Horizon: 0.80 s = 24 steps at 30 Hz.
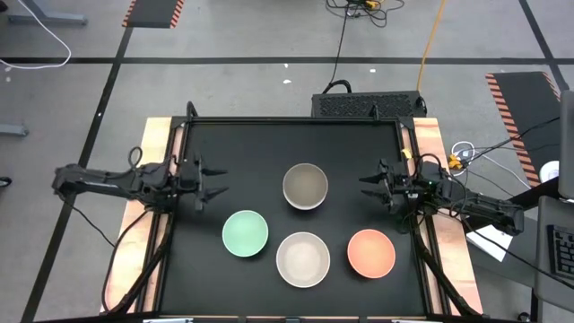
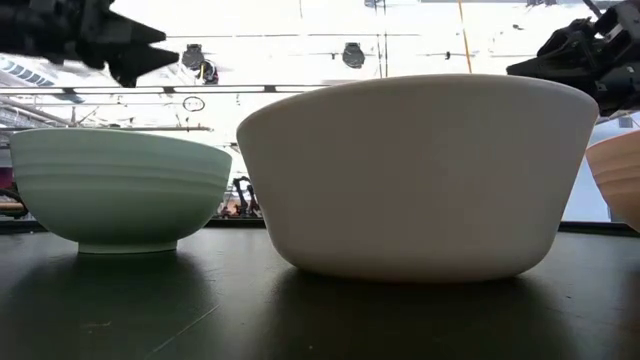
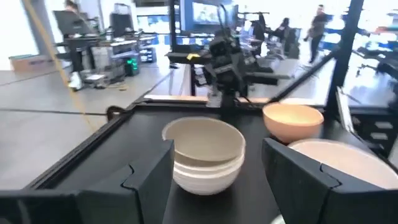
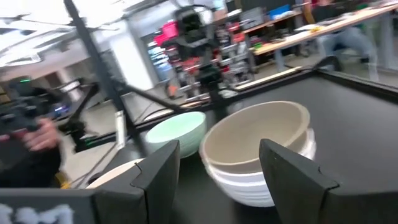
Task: Nest bowls inside each other
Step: Stack the orange bowl on the stacked brown bowl
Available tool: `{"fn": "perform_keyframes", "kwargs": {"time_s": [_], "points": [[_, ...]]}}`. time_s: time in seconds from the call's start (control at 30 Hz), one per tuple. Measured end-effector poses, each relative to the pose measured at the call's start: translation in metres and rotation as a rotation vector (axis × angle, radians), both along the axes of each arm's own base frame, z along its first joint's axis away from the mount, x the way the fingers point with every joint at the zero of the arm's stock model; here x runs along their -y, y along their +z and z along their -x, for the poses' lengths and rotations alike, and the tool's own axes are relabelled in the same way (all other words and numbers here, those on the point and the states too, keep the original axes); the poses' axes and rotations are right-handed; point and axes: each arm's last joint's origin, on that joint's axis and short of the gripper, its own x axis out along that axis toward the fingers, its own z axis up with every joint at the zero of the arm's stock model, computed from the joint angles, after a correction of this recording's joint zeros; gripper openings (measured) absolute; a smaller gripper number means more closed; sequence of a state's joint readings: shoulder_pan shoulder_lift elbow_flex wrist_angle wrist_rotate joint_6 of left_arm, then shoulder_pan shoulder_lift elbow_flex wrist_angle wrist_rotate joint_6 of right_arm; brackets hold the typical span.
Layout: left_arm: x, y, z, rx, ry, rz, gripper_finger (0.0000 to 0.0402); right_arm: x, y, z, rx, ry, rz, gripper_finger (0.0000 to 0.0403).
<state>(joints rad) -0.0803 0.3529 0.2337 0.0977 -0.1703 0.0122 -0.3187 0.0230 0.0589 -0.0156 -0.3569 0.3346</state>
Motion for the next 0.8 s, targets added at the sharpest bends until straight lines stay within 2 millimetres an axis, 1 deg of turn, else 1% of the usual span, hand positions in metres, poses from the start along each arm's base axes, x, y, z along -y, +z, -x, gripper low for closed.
{"fn": "perform_keyframes", "kwargs": {"time_s": [0.13, 0.3, 0.5, 0.67, 0.8], "points": [[0.0, -0.02, 0.003, -0.001, -0.009, -0.009, 0.0241, -0.001, 0.0, 0.0, 0.001, 0.038, -0.001, 0.0212], [-0.002, -0.041, 0.007, -0.02, 0.043, -0.015, 0.0241, -0.001, 0.0, 0.0, 0.002, 0.04, 0.025, 0.0212], [-0.002, -0.062, 0.009, -0.055, 0.049, 0.0, 0.0241, -0.001, 0.0, 0.0, 0.003, 0.04, 0.04, 0.0212], [-0.002, -0.066, 0.009, -0.101, 0.05, 0.009, 0.0241, -0.001, 0.001, 0.0, 0.01, 0.041, 0.067, 0.0212], [-0.002, -0.066, 0.009, -0.099, 0.05, 0.01, 0.0241, -0.002, 0.007, 0.0, 0.074, 0.059, 0.079, 0.0212]]}}
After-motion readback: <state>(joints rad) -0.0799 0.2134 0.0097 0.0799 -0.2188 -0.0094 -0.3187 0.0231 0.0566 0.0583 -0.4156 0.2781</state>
